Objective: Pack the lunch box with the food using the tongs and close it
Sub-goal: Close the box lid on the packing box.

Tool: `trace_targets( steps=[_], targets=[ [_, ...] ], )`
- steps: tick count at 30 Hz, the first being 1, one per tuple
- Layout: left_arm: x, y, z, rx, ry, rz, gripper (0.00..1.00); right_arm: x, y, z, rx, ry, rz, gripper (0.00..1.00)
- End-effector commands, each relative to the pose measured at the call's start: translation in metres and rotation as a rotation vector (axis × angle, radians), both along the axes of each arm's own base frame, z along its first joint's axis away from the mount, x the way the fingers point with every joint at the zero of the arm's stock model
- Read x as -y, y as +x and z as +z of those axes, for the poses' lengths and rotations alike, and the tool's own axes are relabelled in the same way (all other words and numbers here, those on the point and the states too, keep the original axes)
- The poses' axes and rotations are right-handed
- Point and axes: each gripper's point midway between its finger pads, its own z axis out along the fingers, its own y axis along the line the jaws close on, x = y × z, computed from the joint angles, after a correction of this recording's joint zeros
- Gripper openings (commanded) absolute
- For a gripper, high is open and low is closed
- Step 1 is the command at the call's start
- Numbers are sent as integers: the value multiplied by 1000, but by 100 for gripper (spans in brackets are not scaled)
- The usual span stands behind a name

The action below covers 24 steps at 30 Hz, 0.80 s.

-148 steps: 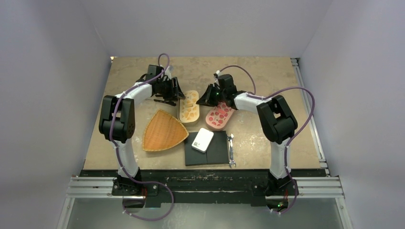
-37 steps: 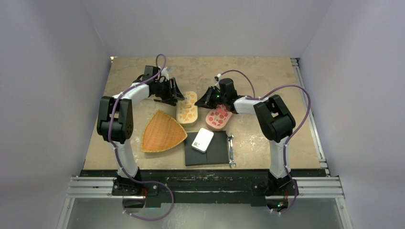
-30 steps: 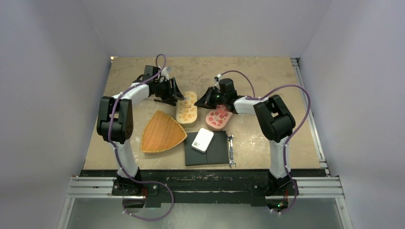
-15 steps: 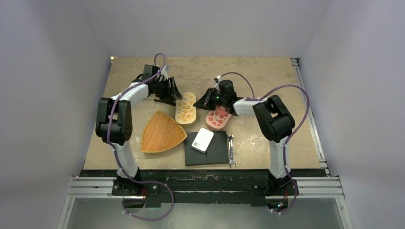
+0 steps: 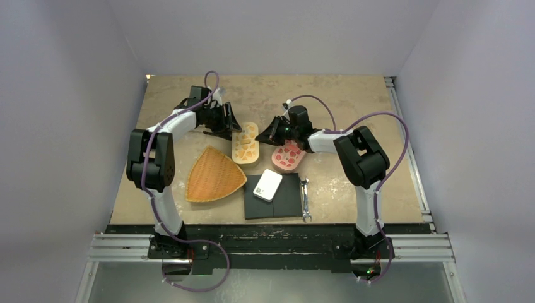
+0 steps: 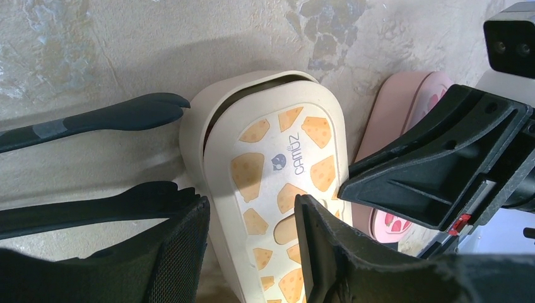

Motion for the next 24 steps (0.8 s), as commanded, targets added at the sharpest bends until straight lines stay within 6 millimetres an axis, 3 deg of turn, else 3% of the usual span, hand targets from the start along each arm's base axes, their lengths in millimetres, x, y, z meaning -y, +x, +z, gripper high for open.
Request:
trace_targets(
  steps=[1,14,24],
  targets=[
    [1,4,2,4,-16,-8,51,-4,15,17,81,3,-24,0],
    [2,4,-1,-5,-19,-11,51,-4,20,24,104,9,-50,0],
    [2,3,-2,-9,-22,-13,51,-4,21,18,112,-16,-61,0]
  ],
)
